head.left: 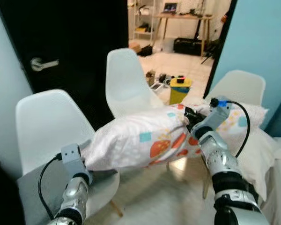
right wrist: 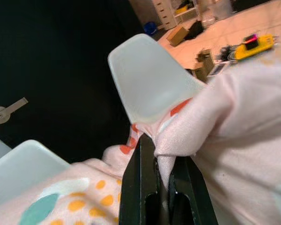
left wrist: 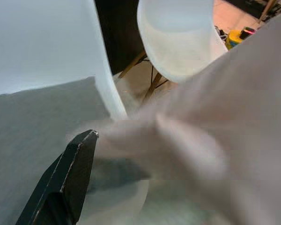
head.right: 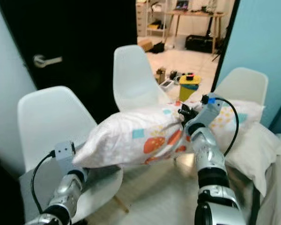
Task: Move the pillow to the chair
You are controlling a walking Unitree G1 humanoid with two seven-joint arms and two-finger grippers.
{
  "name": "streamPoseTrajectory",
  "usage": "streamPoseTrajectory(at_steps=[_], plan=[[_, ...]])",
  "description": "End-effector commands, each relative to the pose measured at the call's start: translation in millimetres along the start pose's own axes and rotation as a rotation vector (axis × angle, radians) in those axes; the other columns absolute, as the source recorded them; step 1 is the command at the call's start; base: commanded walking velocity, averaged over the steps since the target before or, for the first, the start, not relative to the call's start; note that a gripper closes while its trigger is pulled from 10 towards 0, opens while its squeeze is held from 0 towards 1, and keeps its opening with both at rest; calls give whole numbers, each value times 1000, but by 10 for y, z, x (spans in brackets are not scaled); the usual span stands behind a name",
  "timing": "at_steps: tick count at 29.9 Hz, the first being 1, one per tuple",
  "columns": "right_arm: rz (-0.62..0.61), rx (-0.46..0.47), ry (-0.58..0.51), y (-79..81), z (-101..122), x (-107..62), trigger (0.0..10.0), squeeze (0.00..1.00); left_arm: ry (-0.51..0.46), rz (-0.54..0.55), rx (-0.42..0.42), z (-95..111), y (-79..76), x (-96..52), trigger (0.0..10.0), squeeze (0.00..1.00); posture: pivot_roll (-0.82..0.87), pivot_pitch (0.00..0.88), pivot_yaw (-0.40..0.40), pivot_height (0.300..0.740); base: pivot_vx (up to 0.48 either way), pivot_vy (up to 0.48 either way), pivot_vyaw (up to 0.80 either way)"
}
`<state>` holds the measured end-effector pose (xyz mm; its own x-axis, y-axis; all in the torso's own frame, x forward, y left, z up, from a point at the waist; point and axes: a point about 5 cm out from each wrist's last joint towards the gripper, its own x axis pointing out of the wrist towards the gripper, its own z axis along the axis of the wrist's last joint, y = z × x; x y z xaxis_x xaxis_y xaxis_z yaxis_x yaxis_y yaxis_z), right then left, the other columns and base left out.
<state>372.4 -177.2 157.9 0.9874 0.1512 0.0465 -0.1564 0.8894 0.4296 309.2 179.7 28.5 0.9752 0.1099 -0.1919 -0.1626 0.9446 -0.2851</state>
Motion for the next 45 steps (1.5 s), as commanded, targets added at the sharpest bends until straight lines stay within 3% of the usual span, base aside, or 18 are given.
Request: streamPoseTrajectory(at_steps=[1, 8, 19, 25, 28, 29, 32, 41, 45], plan=[[97, -31, -50, 174, 110, 41, 10000, 0, -43, -10, 8, 107, -26, 49, 10000, 0, 73, 0, 18, 729, 480, 0, 0], [113, -32, -45, 210, 84, 45, 10000, 0, -59, -30, 9, 120, -69, 50, 10000, 0, 77, 0, 15, 729, 480, 0, 0], [36, -28, -64, 86, 151, 58, 10000, 0, -63, -107, 15, 105, -203, 45, 10000, 0, 75, 0, 14, 729, 480, 0, -604], [63, -27, -50, 130, 114, 55, 10000, 0, -69, -119, 19, 106, -239, 45, 10000, 0, 74, 0, 15, 729, 480, 0, 0], [155, -22, -66, 241, 130, 46, 10000, 0, -84, -116, 25, 147, -236, 61, 10000, 0, 75, 0, 13, 729, 480, 0, 0], [246, -12, -87, 353, 169, 32, 10000, 0, -110, -111, 28, 207, -233, 79, 10000, 0, 76, 0, 11, 729, 480, 0, 800], [301, 16, -117, 433, 237, 28, 10000, 0, -147, -109, 30, 290, -240, 102, 10000, 0, 80, 0, 4, 729, 480, 0, 792], [253, 52, -176, 428, 378, 95, 10000, 0, -229, -155, 41, 492, -353, 159, 10000, 0, 85, 0, 2, 729, 480, 0, 263], [290, 37, -179, 469, 394, 82, 10000, 0, -236, -164, 41, 505, -383, 161, 10000, 0, 84, 0, 4, 729, 480, 0, 0]])
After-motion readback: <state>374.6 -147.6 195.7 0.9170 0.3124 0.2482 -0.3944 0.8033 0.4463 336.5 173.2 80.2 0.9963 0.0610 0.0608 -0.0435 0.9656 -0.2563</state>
